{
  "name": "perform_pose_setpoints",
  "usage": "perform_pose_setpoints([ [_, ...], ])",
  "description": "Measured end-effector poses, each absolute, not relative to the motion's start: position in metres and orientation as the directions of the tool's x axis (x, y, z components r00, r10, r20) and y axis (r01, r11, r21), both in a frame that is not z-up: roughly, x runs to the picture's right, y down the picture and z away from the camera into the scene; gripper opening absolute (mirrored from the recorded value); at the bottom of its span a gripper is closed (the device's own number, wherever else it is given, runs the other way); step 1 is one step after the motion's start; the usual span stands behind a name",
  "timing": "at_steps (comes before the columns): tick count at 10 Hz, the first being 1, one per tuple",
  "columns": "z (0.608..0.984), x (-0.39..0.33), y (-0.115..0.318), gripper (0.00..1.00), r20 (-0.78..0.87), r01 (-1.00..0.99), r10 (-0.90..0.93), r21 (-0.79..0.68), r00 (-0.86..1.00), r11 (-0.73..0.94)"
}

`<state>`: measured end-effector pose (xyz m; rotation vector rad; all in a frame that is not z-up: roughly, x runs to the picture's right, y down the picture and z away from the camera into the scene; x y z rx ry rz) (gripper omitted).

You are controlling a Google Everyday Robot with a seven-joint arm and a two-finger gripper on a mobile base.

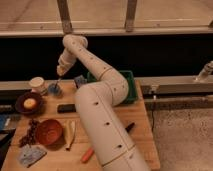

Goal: Place fork in plastic cup

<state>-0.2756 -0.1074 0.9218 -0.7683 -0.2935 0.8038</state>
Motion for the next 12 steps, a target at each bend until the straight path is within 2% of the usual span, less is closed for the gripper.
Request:
perform_pose_setpoints([
  [4,0.932,-0.265,-0.134,0.00,-0.028,-0.574,0.751,-0.664,0.659,0.479],
  [12,0.932,-0.267,-0.133,0.00,-0.028,-0.572,0.750,-0.665,0.661,0.480],
])
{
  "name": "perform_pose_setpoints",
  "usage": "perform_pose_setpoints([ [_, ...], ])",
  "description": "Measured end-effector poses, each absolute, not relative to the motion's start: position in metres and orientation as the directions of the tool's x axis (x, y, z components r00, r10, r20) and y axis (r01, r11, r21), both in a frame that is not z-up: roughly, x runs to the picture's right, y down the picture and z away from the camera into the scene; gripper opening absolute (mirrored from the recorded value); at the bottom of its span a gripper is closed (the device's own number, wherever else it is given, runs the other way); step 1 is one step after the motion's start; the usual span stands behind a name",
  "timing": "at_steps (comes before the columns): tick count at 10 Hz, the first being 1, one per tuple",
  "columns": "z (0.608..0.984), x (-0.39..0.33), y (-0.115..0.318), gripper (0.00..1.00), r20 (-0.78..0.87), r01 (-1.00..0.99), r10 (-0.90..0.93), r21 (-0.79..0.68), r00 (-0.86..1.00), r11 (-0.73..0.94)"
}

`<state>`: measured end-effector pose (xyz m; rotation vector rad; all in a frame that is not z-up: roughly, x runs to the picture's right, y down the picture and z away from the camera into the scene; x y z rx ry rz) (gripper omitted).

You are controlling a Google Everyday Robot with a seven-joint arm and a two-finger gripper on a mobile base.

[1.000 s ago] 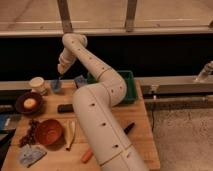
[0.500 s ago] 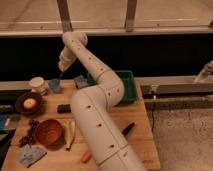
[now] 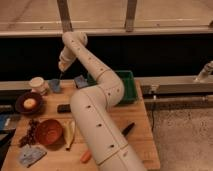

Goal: Place fork in plastic cup

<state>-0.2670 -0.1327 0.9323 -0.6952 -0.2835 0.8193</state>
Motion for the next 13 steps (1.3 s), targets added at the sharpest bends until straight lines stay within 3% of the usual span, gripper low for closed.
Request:
perform_pose_setpoints([
  [3,0.9324,-0.2666,-0.1327,0.06,-0.028,-0.572,0.750,-0.665,0.661,0.480],
  [10,0.9334,-0.2660,-0.1319,0.01,-0.030,-0.573,0.750,-0.665,0.661,0.479],
  [13,0.9333,-0.2660,-0.1320,0.22,-0.030,-0.573,0.750,-0.665,0.661,0.479],
])
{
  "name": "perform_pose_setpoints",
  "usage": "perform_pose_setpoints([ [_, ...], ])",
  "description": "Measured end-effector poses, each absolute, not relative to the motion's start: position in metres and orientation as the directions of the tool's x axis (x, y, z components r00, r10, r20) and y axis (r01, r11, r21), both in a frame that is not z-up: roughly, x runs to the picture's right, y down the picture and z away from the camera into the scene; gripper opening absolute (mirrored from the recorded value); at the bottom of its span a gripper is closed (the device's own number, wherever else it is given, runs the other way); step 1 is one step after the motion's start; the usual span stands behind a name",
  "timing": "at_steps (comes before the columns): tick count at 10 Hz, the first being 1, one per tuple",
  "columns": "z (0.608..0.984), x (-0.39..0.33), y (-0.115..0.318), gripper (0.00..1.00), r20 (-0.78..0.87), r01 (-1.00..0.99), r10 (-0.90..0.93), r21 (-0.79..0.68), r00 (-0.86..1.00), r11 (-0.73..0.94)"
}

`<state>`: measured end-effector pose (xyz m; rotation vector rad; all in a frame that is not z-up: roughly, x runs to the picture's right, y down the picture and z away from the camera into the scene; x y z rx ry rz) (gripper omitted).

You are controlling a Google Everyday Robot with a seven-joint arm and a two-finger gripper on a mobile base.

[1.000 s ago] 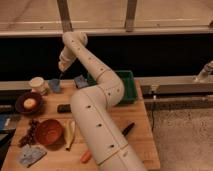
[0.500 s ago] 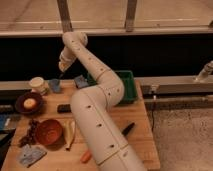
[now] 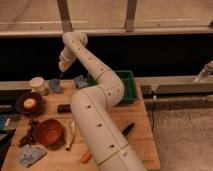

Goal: Place fork in plastic cup

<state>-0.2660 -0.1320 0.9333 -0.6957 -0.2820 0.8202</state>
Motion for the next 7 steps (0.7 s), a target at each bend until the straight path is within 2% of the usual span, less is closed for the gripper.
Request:
perform_pose_setpoints([
  [1,0.9334,-0.2659,-0.1319,0.38,-0.030,-0.573,0.750,-0.665,0.661,0.479],
  [5,0.9333,-0.2660,-0.1319,0.77,-0.030,-0.573,0.750,-0.665,0.661,0.479],
  [7,0.9333,-0.2660,-0.1320,0.80,-0.030,-0.573,0.750,-0.665,0.661,0.479],
])
